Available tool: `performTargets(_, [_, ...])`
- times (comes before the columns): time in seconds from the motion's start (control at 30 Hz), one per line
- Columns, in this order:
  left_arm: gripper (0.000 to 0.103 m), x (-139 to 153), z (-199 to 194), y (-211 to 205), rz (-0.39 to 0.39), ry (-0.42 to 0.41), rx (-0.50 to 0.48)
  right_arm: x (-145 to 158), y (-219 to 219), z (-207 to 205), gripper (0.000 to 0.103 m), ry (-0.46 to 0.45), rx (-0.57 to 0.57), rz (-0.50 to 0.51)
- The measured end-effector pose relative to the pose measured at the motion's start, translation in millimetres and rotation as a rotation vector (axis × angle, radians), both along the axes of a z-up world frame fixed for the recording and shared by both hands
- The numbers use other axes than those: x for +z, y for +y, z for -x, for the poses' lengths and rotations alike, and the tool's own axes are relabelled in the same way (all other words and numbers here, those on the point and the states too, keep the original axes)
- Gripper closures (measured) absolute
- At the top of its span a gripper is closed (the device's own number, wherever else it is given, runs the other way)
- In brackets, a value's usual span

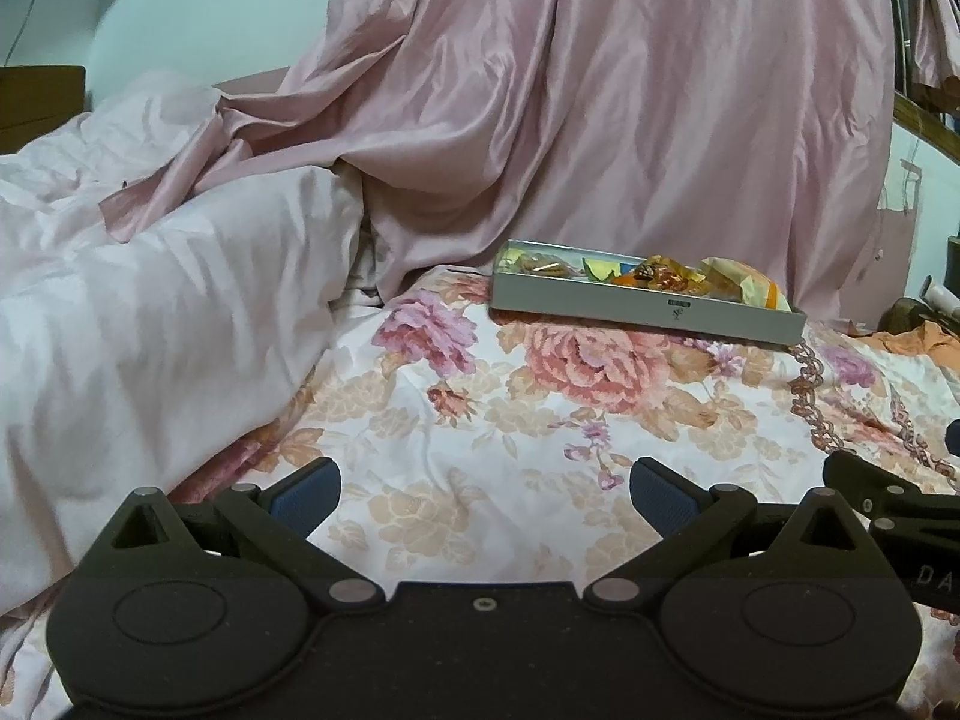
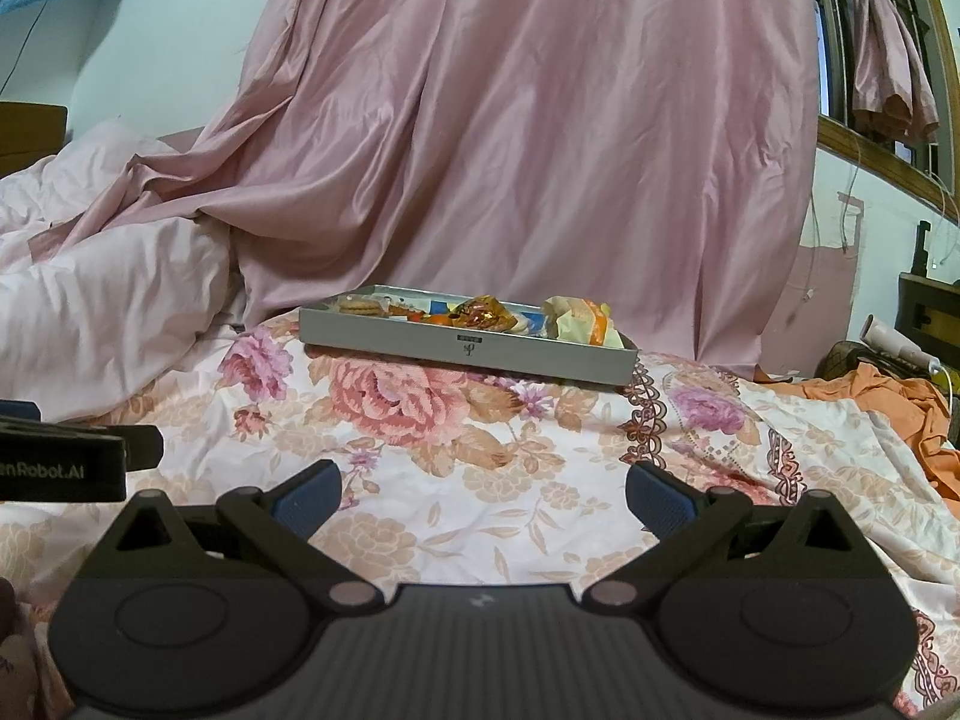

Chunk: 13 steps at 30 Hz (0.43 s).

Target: Organize snacks

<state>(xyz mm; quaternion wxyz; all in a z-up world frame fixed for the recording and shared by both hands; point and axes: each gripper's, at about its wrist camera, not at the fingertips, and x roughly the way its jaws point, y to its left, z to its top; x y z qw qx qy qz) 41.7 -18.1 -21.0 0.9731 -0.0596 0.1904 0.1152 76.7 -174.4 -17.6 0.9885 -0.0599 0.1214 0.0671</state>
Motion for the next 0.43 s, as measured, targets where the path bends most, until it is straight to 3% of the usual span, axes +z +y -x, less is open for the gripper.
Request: performTargets(0.43, [0.001, -1.6, -1.2, 1.8, 0.016, -0.001, -0.008, -1.0, 0.7, 0.2, 0.000, 0.003, 0.002, 0.003])
